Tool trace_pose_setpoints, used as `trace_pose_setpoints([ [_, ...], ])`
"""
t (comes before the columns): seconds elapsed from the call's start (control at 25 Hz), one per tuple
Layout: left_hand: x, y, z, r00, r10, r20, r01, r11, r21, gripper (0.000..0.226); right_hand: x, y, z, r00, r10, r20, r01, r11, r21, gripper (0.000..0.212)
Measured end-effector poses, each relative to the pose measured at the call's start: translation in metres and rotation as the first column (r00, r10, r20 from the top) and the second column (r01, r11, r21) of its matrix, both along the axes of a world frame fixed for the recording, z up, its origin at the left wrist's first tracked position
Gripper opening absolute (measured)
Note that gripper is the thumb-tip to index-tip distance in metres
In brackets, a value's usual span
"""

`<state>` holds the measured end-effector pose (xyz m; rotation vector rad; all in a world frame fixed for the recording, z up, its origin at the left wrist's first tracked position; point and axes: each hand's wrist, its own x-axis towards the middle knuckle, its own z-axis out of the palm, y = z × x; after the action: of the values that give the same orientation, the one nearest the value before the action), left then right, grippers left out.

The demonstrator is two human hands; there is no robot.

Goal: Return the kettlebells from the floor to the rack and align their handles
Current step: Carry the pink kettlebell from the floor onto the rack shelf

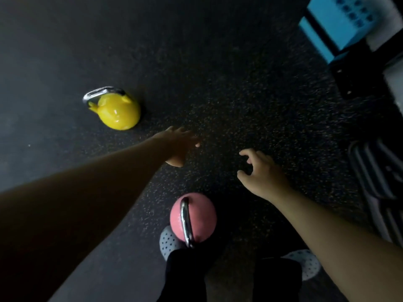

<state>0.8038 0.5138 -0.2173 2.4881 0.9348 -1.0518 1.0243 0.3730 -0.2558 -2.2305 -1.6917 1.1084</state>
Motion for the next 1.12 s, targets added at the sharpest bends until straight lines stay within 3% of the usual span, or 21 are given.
trace_pose_setpoints([
  [0.16,-0.051,-0.039,-0.065,0.967,-0.236,-0.092,0.234,0.972,-0.037,0.083,-0.08,-0.044,-0.067,0.986,-0.108,-0.127,0.075,0.968,-0.24,0.049],
  [0.28,-0.057,-0.074,-0.123,0.89,-0.452,-0.057,0.45,0.892,-0.047,0.089,-0.125,-0.089,-0.122,0.956,-0.194,-0.221,0.054,0.855,-0.515,0.05],
  [0.44,-0.058,-0.113,-0.19,0.867,-0.497,-0.041,0.477,0.85,-0.222,0.081,-0.169,-0.139,-0.172,0.858,-0.337,-0.388,-0.014,0.739,-0.673,0.031],
  [0.56,-0.061,-0.124,-0.21,0.901,-0.431,0.047,0.425,0.858,-0.287,0.053,-0.18,-0.148,-0.182,0.817,-0.384,-0.431,0.016,0.761,-0.648,0.021],
  [0.72,-0.037,-0.11,-0.198,0.99,-0.121,0.069,0.139,0.894,-0.426,0.032,-0.151,-0.132,-0.166,0.802,-0.476,-0.361,0.196,0.78,-0.594,0.018],
  [0.8,-0.013,-0.101,-0.179,0.996,-0.016,0.089,0.053,0.901,-0.43,0.023,-0.113,-0.116,-0.147,0.847,-0.458,-0.269,0.286,0.82,-0.496,0.015],
  [0.92,0.023,-0.089,-0.143,0.975,0.11,0.194,-0.024,0.916,-0.401,0.012,-0.051,-0.084,-0.107,0.947,-0.286,-0.149,0.219,0.909,-0.354,0.021],
  [1.0,0.067,-0.069,-0.109,0.953,0.098,0.287,0.012,0.933,-0.36,0.011,-0.006,-0.066,-0.074,0.962,-0.261,-0.078,0.239,0.945,-0.224,0.031],
  [1.12,0.16,-0.03,-0.051,0.901,-0.052,0.43,0.167,0.958,-0.234,0.009,0.067,-0.044,-0.016,0.922,-0.386,-0.009,0.385,0.922,-0.046,0.032],
])
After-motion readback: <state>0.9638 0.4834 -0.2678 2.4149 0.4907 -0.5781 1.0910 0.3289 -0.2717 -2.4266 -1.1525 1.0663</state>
